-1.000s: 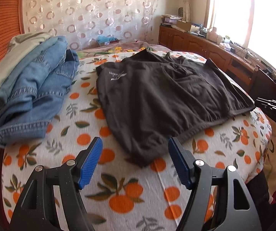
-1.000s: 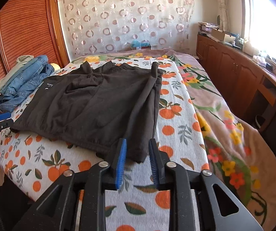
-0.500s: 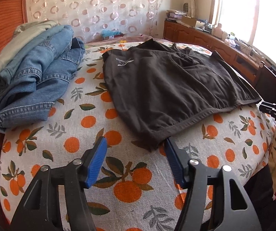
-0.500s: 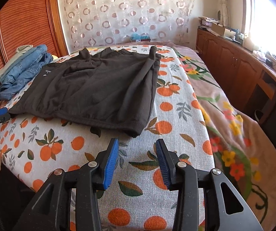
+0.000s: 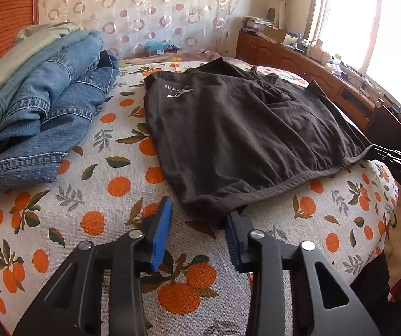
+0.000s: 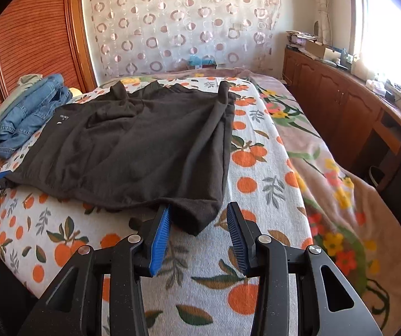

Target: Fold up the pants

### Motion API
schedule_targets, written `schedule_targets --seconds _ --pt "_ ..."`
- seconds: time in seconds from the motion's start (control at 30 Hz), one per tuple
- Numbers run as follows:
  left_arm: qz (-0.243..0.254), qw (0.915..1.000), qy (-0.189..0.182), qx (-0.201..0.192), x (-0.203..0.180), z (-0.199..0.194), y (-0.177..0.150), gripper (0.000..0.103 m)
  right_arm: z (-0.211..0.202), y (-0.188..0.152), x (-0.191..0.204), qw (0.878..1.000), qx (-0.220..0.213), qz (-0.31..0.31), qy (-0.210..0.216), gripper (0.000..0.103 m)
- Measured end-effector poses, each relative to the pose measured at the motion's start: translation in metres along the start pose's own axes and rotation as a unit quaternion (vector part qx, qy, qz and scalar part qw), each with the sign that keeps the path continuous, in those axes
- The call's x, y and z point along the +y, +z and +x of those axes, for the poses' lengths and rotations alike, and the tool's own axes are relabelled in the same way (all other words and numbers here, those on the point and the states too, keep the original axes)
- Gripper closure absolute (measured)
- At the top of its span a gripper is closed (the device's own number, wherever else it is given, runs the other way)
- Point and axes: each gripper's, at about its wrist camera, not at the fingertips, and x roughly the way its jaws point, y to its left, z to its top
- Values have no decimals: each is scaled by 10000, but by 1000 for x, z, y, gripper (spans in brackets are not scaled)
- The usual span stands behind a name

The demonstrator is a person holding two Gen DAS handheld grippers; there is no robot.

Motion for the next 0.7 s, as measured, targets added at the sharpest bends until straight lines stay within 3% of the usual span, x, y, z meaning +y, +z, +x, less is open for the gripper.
schedule_targets --seconds 0.1,0.47,0.7 --pt "83 10000 -10 -48 -2 -2 2 93 0 0 -1 10000 -44 -2 28 90" --pt "267 9987 -128 -424 -7 -57 16 97 -32 8 -8 9999 -107 -54 123 95" --pt "298 9981 -222 -486 -7 -93 2 97 -63 -7 -6 9992 27 -218 326 95"
